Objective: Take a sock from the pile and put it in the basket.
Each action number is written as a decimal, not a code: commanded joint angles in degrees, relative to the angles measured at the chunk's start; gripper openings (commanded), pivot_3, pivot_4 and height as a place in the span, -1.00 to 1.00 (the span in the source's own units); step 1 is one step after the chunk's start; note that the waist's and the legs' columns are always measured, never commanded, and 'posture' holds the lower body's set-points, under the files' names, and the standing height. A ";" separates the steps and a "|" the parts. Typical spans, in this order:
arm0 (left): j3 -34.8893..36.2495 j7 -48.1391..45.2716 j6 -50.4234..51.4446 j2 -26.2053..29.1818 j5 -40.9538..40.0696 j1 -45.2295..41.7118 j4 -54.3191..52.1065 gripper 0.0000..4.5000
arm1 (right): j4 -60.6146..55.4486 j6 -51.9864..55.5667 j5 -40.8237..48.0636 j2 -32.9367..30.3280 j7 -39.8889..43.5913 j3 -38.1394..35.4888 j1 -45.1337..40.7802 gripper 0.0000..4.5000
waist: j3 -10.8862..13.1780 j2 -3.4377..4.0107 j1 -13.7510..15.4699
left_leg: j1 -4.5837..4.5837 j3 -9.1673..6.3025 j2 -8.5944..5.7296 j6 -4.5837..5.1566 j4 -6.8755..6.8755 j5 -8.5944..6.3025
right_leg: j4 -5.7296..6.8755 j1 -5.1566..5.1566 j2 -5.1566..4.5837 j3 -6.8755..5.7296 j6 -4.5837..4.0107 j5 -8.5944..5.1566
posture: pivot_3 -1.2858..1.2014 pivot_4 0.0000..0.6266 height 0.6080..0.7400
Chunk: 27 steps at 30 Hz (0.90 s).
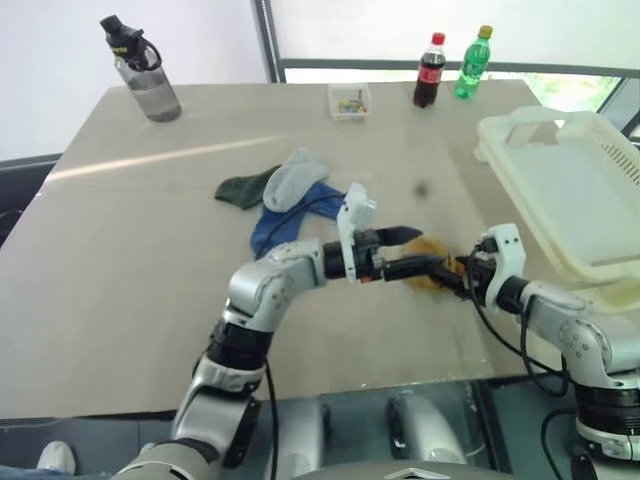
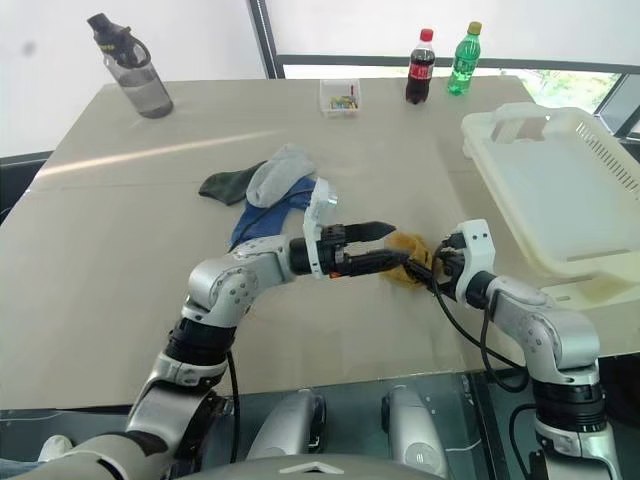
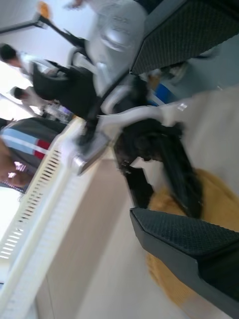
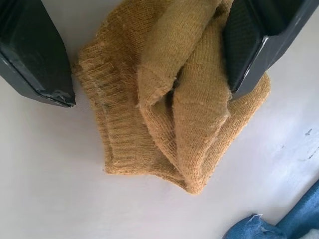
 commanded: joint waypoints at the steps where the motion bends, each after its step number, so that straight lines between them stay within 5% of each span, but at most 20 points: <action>1: 1.00 -4.71 -4.66 5.11 1.69 0.51 -4.40 1.00 | 1.48 1.39 0.15 0.14 1.08 1.68 0.68 0.38 | 0.00 0.00 -0.16 | -0.01 -0.01 0.01 0.00 -0.01 0.00 | 0.00 -0.01 0.00 0.00 -0.01 0.00 | 0.03 -0.52 1.00; 6: 6.61 -10.74 -3.33 14.58 -2.27 1.43 -7.31 1.00 | 1.43 1.69 -0.21 -0.55 1.85 2.21 1.04 -0.71 | 0.01 0.00 -0.50 | -0.12 -0.02 0.01 0.03 -0.03 -0.02 | -0.06 -0.07 -0.03 -0.03 0.06 0.03 | 0.03 -0.52 1.00; 8: 8.58 -12.00 -3.23 17.76 -2.70 2.13 -7.15 1.00 | 1.35 1.92 -0.18 -0.78 2.15 2.19 1.05 -1.00 | 0.01 0.00 -0.57 | -0.12 -0.03 0.01 0.04 -0.04 -0.02 | -0.06 -0.07 -0.04 -0.04 0.13 -0.01 | 0.03 -0.52 1.00; 19: 12.93 -11.60 -2.58 20.30 -5.52 2.71 -8.69 1.00 | -1.79 1.24 1.63 -2.68 5.53 1.19 -1.26 -1.00 | 0.05 0.00 -0.55 | -0.14 -0.05 0.02 0.05 -0.04 -0.03 | -0.06 -0.09 -0.06 -0.08 0.30 -0.02 | 0.03 -0.52 1.00; 27: 14.49 -11.05 -4.06 22.22 -5.29 3.12 -8.97 1.00 | -8.73 6.70 10.00 -7.48 4.49 -8.57 -7.25 -1.00 | 0.25 0.13 -0.52 | -0.24 0.00 -0.01 0.05 -0.03 -0.03 | -0.05 -0.18 -0.08 -0.05 0.32 0.06 | 0.03 -0.52 1.00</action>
